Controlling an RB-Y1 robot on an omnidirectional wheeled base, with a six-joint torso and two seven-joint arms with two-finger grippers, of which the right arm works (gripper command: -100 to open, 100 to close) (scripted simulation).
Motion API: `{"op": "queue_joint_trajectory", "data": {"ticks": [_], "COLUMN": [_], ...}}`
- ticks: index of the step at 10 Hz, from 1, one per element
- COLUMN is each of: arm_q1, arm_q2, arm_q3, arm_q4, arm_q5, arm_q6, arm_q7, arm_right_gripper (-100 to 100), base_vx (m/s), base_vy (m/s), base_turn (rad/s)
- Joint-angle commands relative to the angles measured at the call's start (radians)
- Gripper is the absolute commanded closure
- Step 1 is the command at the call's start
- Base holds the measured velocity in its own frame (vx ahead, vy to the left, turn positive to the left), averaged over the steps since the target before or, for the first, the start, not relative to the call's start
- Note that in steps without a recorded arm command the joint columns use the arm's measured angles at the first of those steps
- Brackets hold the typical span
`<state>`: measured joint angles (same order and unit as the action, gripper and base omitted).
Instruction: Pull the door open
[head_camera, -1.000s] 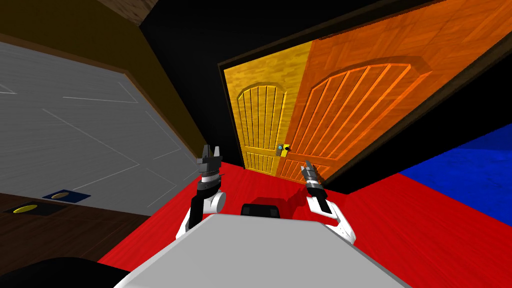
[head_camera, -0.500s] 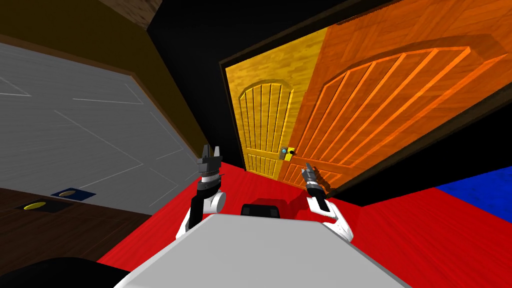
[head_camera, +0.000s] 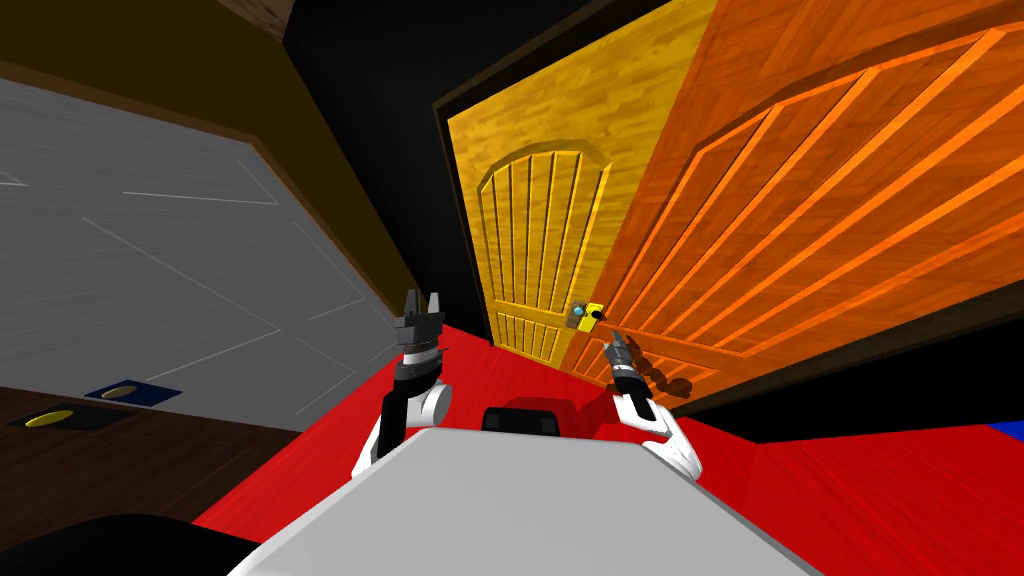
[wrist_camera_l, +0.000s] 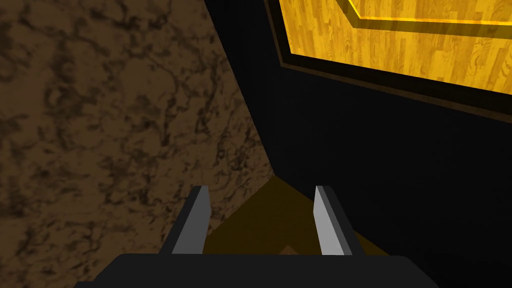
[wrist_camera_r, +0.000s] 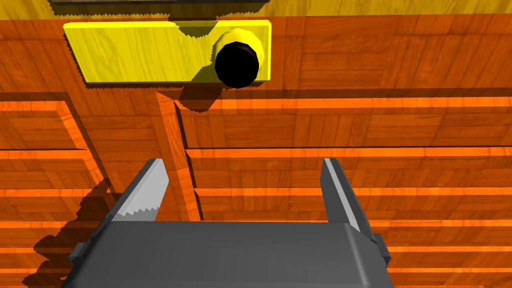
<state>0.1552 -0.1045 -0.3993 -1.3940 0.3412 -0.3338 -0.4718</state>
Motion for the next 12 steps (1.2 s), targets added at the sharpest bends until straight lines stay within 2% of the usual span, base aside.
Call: {"op": "queue_joint_trajectory", "data": {"ticks": [1, 2, 3, 4, 8, 10, 12], "arm_q1": [-0.012, -0.008, 0.012, 0.012, 0.042, 0.035, 0.02], "arm_q2": [0.002, 0.003, -0.01, -0.01, -0.036, -0.036, -0.028], "arm_q3": [-0.009, -0.005, -0.035, -0.035, -0.101, -0.102, -0.09], "arm_q4": [0.028, 0.015, 0.029, 0.029, 0.064, 0.07, 0.071], "arm_q5": [0.008, 0.005, 0.001, 0.001, -0.012, -0.013, -0.012], "arm_q6": [0.008, 0.007, 0.014, 0.014, 0.022, 0.02, 0.016], "arm_q7": [-0.01, -0.005, -0.002, -0.002, 0.011, 0.014, 0.017], "arm_right_gripper": [-100, -100, -100, -100, -100, -100, -100], "base_vx": [0.178, 0.083, -0.021, -0.055, 0.021, 0.149, 0.183], "base_vy": [-0.021, -0.012, -0.075, -0.081, -0.106, -0.102, -0.059], "base_turn": [0.072, 0.016, -0.178, -0.111, -0.116, 0.006, 0.061]}}
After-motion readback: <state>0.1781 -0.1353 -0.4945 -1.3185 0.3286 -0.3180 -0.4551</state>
